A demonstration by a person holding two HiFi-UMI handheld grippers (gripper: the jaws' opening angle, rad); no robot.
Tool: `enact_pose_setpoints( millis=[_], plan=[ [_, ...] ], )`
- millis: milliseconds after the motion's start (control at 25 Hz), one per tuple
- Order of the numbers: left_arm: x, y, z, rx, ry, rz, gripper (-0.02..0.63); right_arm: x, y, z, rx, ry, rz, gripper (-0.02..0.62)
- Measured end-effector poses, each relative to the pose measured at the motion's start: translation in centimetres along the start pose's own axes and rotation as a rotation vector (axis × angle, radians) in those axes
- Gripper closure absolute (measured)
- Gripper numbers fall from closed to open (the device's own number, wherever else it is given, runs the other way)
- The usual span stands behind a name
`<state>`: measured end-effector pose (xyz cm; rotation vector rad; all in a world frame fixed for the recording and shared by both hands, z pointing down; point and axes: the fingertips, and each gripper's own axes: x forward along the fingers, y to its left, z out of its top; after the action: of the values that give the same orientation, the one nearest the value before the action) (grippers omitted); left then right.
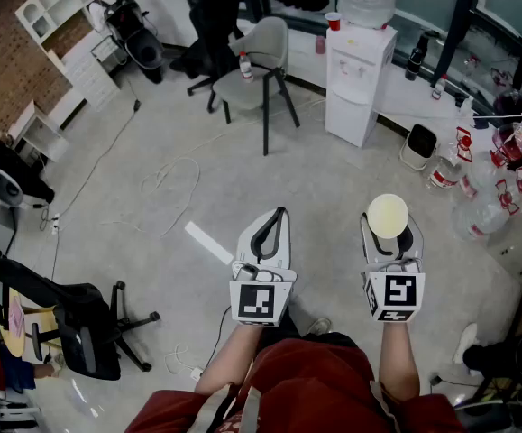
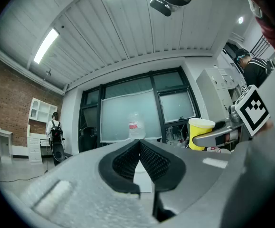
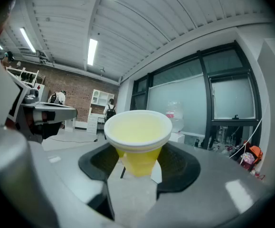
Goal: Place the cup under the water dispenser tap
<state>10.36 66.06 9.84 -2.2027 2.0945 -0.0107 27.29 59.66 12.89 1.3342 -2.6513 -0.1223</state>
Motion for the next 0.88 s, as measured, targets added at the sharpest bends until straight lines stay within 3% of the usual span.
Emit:
enact_pose_setpoints(
  millis=[520,880],
  plan=[
    [4.8,3.4,-1.9,-0.031,0.019,-0.032,0.611,5.7,0.6,-0.3,0.003,0.024,-0.011,0.342],
    [10.8,9.8,-4.1,-0.056,0.044,-0.040,0.611,14.5,2.1,-0.5,0.025,0.058,-0.011,0.339]
  ],
)
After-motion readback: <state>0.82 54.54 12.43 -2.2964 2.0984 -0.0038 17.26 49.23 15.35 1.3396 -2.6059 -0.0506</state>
